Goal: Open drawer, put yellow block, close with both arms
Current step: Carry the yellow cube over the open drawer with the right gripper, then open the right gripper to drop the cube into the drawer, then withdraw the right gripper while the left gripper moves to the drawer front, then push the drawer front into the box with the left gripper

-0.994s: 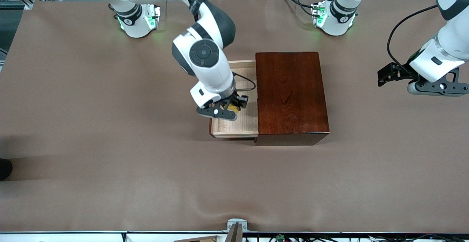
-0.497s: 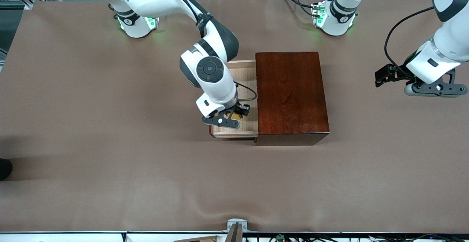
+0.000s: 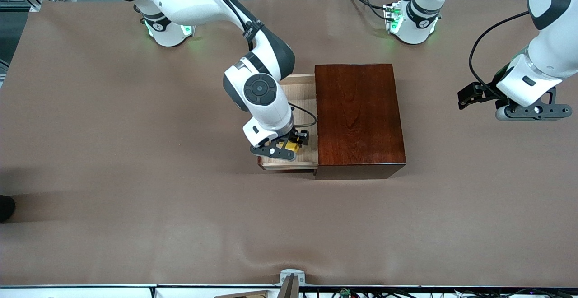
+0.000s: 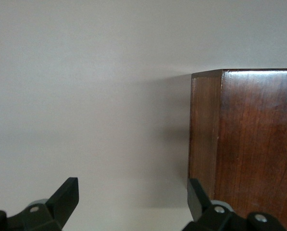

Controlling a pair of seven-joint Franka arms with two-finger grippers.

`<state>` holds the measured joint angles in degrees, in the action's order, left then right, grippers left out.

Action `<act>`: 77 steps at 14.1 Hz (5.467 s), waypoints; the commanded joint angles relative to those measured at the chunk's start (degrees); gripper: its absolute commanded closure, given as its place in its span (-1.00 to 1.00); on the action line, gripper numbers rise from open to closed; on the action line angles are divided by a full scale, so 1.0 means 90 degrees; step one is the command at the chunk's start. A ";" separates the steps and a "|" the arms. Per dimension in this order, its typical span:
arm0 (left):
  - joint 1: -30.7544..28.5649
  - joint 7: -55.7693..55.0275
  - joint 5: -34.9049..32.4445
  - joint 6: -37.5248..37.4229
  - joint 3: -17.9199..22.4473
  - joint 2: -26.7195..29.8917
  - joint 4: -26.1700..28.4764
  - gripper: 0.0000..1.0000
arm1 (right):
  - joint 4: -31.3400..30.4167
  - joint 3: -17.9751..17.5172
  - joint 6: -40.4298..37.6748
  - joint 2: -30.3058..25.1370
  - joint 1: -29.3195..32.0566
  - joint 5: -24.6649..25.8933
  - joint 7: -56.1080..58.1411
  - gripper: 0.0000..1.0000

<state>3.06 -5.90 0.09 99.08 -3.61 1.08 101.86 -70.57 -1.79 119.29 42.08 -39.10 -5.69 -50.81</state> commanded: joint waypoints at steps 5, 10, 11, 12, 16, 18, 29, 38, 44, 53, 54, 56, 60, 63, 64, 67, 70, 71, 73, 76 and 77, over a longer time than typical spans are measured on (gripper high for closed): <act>0.0012 -0.0096 0.0117 -0.0081 -0.0019 -0.0091 -0.0175 -1.00 | 0.0351 0.0033 -0.1631 -0.0865 0.0222 -0.0335 0.0078 -1.00; 0.0012 -0.1012 0.0117 -0.0081 -0.0350 -0.0236 -0.0311 -1.00 | 0.0157 0.0101 -0.3232 -0.2134 0.1187 -0.0219 0.1733 -1.00; 0.0012 -0.1246 0.0117 -0.0082 -0.0467 -0.0305 -0.0399 -1.00 | 0.0059 0.0091 -0.3429 -0.2359 0.1480 -0.0112 0.2154 -1.00; 0.0012 -0.1481 0.0108 -0.0072 -0.0565 -0.0354 -0.0467 -1.00 | -0.0183 0.0091 -0.3547 -0.2642 0.1773 0.0025 0.2603 -1.00; 0.0022 -0.2681 0.0098 -0.0072 -0.1082 -0.0646 -0.0809 -1.00 | -0.1356 0.0091 -0.3489 -0.3717 0.2789 0.0397 0.4294 -1.00; 0.0031 -0.3578 0.0078 -0.0072 -0.1394 -0.0861 -0.1024 -1.00 | -0.1659 0.0101 -0.3489 -0.4030 0.3249 0.0475 0.5026 -1.00; 0.1679 -0.7505 -0.0029 -0.0013 -0.1796 -0.2384 -0.2214 -1.00 | -0.1993 0.0091 -0.3411 -0.4490 0.4676 0.0964 0.6212 -1.00; 0.3174 -1.1596 -0.0684 0.1479 -0.1728 -0.3458 -0.2821 -1.00 | -0.1993 0.0091 -0.3460 -0.4490 0.4686 0.0944 0.6016 -1.00; 0.4794 -1.3960 -0.0654 0.1714 -0.0372 -0.4269 -0.3534 -1.00 | -0.1953 0.0062 -0.3509 -0.4471 0.4628 0.0886 0.5665 -1.00; 0.5158 -1.4930 -0.0605 0.3306 -0.0341 -0.4797 -0.3544 -1.00 | -0.1875 0.0042 -0.3490 -0.4451 0.4628 0.0818 0.5665 -1.00; 0.5158 -1.4988 -0.0605 0.3394 -0.0341 -0.4836 -0.3544 -1.00 | -0.1875 0.0052 -0.3489 -0.4451 0.4676 0.0730 0.5703 -1.00; 0.5178 -1.5232 -0.0605 0.3570 -0.0351 -0.4944 -0.3544 -1.00 | -0.1875 0.0082 -0.3489 -0.4461 0.4744 0.0622 0.5752 -1.00; 0.5178 -1.5624 -0.0382 0.3571 -0.0341 -0.5080 -0.3544 -1.00 | -0.1885 0.0082 -0.3382 -0.4451 0.4823 0.0378 0.5762 -1.00; 0.5236 -1.5448 -0.0352 0.3571 -0.0331 -0.5188 -0.3534 -1.00 | -0.1895 0.0072 -0.3313 -0.4451 0.4911 0.0192 0.5782 -1.00; 0.5246 -1.5429 -0.0342 0.3551 -0.0331 -0.5198 -0.3525 -1.00 | -0.1895 0.0072 -0.3323 -0.4451 0.4911 0.0192 0.5782 -1.00; 0.5246 -1.5351 -0.0342 0.3338 -0.0370 -0.5237 -0.3505 -1.00 | -0.1885 0.0062 -0.3323 -0.4442 0.4882 0.0212 0.5791 -1.00; 0.5217 -1.5195 -0.0254 0.3103 -0.0370 -0.5237 -0.3486 -1.00 | -0.1885 0.0042 -0.3323 -0.4442 0.4852 0.0290 0.5792 -1.00; 0.5207 -1.5194 -0.0263 0.3073 -0.0351 -0.5237 -0.3486 -1.00 | -0.1885 0.0042 -0.3333 -0.4442 0.4852 0.0290 0.5801 -1.00; 0.5188 -1.5184 -0.0283 0.3015 -0.0322 -0.5208 -0.3486 -1.00 | -0.1885 0.0042 -0.3333 -0.4442 0.4823 0.0406 0.5821 -1.00; 0.5120 -1.5194 -0.0283 0.2693 -0.0302 -0.5140 -0.3486 -1.00 | -0.1885 0.0042 -0.3353 -0.4442 0.4774 0.0466 0.5821 -1.00; 0.5080 -1.5194 -0.0283 0.2557 -0.0302 -0.5130 -0.3486 -1.00 | -0.1885 0.0042 -0.3343 -0.4442 0.4774 0.0466 0.5821 -1.00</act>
<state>49.53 -141.84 -2.34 125.47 -6.67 -44.99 71.75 -86.75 -1.06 89.16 3.24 3.75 -2.22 1.35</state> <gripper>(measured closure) 0.000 0.000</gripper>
